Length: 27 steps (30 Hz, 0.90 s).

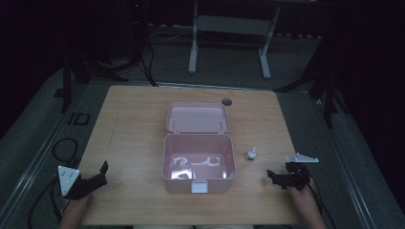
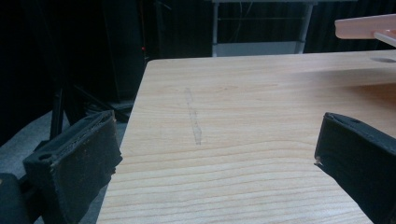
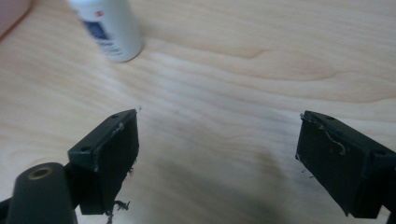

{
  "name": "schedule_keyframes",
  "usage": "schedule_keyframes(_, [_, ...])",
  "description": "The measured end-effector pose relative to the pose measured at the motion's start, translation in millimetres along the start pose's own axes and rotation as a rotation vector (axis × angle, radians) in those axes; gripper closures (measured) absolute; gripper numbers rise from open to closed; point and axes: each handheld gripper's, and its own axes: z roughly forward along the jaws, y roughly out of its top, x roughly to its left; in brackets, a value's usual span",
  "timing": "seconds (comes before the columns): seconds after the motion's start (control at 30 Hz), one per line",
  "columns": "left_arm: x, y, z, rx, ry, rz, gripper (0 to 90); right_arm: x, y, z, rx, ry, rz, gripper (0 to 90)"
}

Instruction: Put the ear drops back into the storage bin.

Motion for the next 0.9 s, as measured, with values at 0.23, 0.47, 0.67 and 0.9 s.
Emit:
schedule_keyframes(0.23, [-0.1,0.0,-0.1,0.0,-0.001,0.0,0.3,1.4,6.8,-5.2,0.112,0.011,-0.035,12.7])
schedule_keyframes(0.47, [0.0,-0.1,-0.1,-0.001,-0.001,0.0,0.3,2.5,8.3,-9.4,0.253,0.019,-0.066,12.9])
schedule_keyframes(0.67, [-0.2,-0.1,-0.2,-0.002,-0.001,0.001,0.3,5.6,12.0,-13.3,0.379,0.025,-0.125,13.0])
schedule_keyframes(0.9, [-0.2,-0.1,-0.2,-0.001,-0.001,0.002,0.3,4.4,21.1,-19.3,0.44,0.028,-0.13,13.1])
